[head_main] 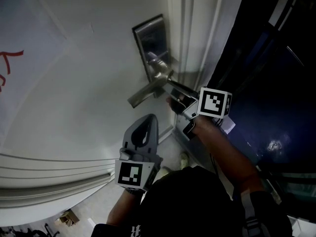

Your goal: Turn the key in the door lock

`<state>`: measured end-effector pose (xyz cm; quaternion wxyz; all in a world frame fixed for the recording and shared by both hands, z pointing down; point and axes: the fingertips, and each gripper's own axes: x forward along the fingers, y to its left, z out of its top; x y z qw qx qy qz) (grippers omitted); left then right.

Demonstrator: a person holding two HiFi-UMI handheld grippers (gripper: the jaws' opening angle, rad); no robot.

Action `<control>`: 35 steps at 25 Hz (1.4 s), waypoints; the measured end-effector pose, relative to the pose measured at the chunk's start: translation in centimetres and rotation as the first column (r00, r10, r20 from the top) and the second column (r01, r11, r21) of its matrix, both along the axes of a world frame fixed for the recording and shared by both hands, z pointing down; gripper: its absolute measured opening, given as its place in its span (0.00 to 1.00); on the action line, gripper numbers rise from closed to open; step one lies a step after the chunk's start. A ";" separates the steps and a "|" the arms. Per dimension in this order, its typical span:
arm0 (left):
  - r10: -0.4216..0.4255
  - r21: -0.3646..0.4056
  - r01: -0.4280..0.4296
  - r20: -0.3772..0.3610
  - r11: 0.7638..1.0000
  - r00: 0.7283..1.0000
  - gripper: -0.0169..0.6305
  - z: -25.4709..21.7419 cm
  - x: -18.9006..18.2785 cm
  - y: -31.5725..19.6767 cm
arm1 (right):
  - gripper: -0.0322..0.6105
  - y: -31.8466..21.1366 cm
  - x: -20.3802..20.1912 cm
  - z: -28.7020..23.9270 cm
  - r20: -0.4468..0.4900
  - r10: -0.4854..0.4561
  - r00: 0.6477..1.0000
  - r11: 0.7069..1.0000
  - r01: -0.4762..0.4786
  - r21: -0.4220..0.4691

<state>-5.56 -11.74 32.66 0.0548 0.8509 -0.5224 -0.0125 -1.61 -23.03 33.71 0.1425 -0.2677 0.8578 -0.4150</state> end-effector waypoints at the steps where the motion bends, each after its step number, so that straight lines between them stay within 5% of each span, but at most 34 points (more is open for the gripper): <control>1: 0.000 -0.001 0.000 -0.001 1.000 1.000 0.04 0.0 0.0 0.0 | 0.09 0.0 0.1 0.1 0.023 -0.002 1.000 1.000 0.003 -0.021; 11: -0.002 -0.002 0.002 -0.003 1.000 1.000 0.04 0.0 0.0 0.2 | 0.11 -0.1 0.2 0.7 0.302 -0.033 0.953 0.966 0.108 -0.235; 26: 0.007 -0.002 -0.007 -0.006 1.000 1.000 0.04 0.0 0.6 0.5 | 0.14 0.2 1.4 0.0 0.448 -0.013 0.894 0.965 0.129 -0.230; 29: 0.011 0.000 -0.011 -0.007 1.000 1.000 0.04 0.0 0.7 0.6 | 0.14 0.6 2.4 -0.4 0.371 -0.015 0.928 0.981 0.085 -0.173; 32: 0.018 0.003 -0.018 -0.008 1.000 1.000 0.04 0.0 1.0 0.7 | 0.14 1.3 2.8 -0.9 0.183 -0.050 0.982 0.998 0.056 -0.029; 35: 0.024 0.002 -0.024 -0.010 1.000 1.000 0.04 0.0 1.2 0.8 | 0.14 2.2 2.9 -1.4 -0.018 -0.051 0.999 0.991 0.053 0.124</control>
